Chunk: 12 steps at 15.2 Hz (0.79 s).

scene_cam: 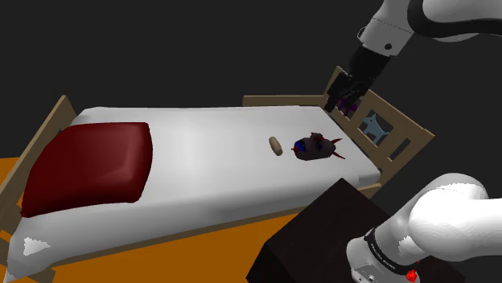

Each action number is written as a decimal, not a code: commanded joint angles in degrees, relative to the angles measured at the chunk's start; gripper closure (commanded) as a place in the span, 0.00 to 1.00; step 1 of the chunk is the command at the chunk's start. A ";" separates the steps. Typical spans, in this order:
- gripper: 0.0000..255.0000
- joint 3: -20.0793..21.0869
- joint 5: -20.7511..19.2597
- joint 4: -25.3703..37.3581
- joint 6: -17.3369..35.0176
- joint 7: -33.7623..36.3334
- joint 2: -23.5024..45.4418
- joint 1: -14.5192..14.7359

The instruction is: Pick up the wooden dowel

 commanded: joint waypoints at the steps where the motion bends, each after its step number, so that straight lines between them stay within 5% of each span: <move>1: 0.00 0.00 0.00 0.00 0.00 0.00 0.00 0.00; 12: 0.00 -2.49 -0.50 -4.85 21.37 -2.36 16.88 -2.03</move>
